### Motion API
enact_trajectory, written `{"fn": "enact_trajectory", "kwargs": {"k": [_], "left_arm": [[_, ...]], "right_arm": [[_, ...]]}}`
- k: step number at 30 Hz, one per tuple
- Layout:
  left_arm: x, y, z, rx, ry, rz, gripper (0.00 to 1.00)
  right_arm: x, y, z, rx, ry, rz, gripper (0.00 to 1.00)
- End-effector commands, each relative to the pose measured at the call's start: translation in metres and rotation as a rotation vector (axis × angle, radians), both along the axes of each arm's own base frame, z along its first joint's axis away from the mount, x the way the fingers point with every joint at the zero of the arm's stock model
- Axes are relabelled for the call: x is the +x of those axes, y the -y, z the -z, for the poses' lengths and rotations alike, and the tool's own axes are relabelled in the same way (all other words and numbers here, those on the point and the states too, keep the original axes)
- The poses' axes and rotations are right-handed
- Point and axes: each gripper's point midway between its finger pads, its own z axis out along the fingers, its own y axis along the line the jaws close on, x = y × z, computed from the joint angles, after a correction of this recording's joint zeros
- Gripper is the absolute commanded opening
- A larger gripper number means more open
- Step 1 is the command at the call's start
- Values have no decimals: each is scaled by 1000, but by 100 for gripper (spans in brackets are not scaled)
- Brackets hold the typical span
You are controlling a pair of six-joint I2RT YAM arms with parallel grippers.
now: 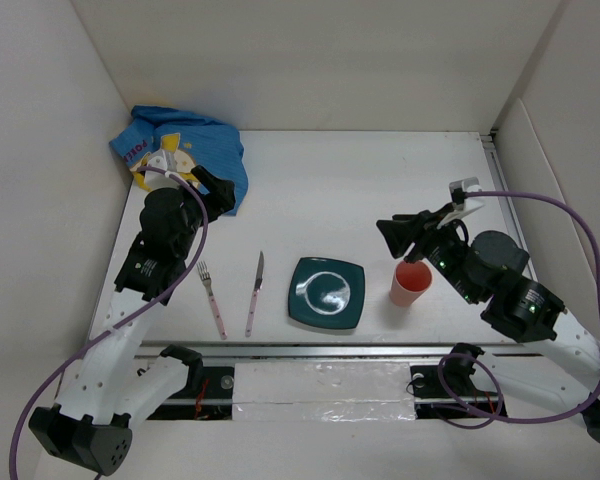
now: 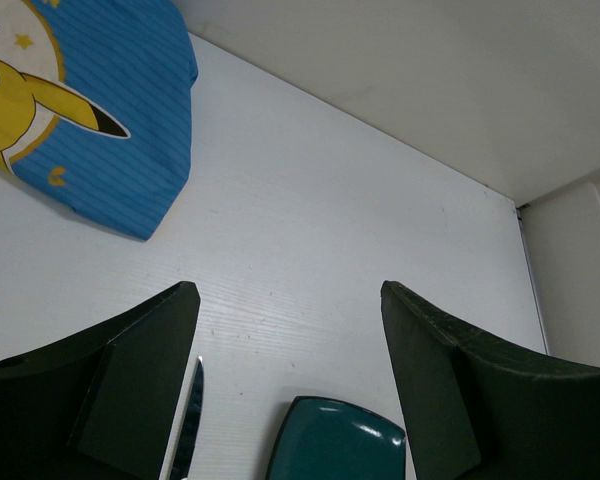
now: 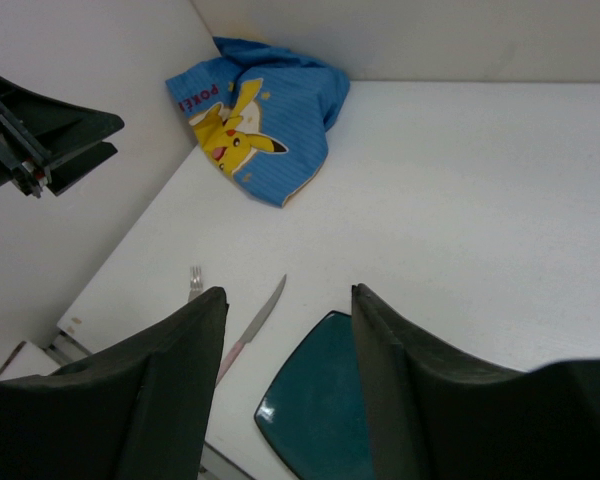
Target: Set the dinner table for one person
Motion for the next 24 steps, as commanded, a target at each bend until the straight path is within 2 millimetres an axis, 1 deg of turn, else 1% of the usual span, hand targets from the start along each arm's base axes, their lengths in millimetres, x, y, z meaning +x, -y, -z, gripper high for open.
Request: {"fn": "enact_trajectory", "kwargs": {"k": [1,2,3,4,5,6,7,8,10,11,12,13,14,15,16,17,18,19,20,21,22,24], "left_arm": [[13,-6,-6,-13,28,-53,71],[16,-6,-8,-15,32,-57,70],[19,-6,-6,-16,27,-67,70],[25,-5,3,-12,7,-73,63],[32,-11,5,-35,8,-114,52],[37,-14,9,-53,0,-132,26],[47,-23,25,-64,-35,-167,12],[52,-23,29,-85,-43,-166,0],[69,-25,41,-147,-42,-209,0],[74,-28,43,-154,-31,-239,0],[83,-29,60,-168,-67,-267,5],[90,-33,64,-182,-76,-294,15],[98,-43,68,-189,-85,-313,22],[108,-48,85,-184,-125,-335,36],[115,-56,90,-191,-133,-360,42],[120,-72,98,-210,-153,-383,44],[127,-80,123,-217,-211,-396,44],[132,-88,133,-243,-237,-412,44],[136,-89,140,-256,-260,-390,44],[140,-97,161,-239,-314,-414,43],[144,-117,169,-170,-347,-484,43],[145,-121,186,-142,-389,-501,44]], "right_arm": [[2,13,-7,45,19,47,44],[2,12,-4,44,13,47,33],[5,13,0,39,6,56,12],[6,11,4,32,-2,52,3],[8,11,8,30,-12,56,0],[8,9,12,30,-21,52,0],[8,7,14,35,-26,49,0],[9,5,21,27,-35,44,0],[10,3,24,29,-40,39,0],[10,2,25,29,-45,35,0],[9,3,27,29,-48,35,0],[10,3,29,27,-54,37,0],[11,5,31,27,-56,43,0],[10,3,38,15,-67,38,0],[11,3,39,14,-71,38,0],[10,2,46,5,-86,34,0],[9,2,50,3,-93,33,0],[9,1,53,8,-103,33,0],[9,2,55,7,-105,33,0],[8,2,56,14,-104,27,0],[6,1,60,13,-110,20,0],[5,1,60,20,-108,16,7]]}}
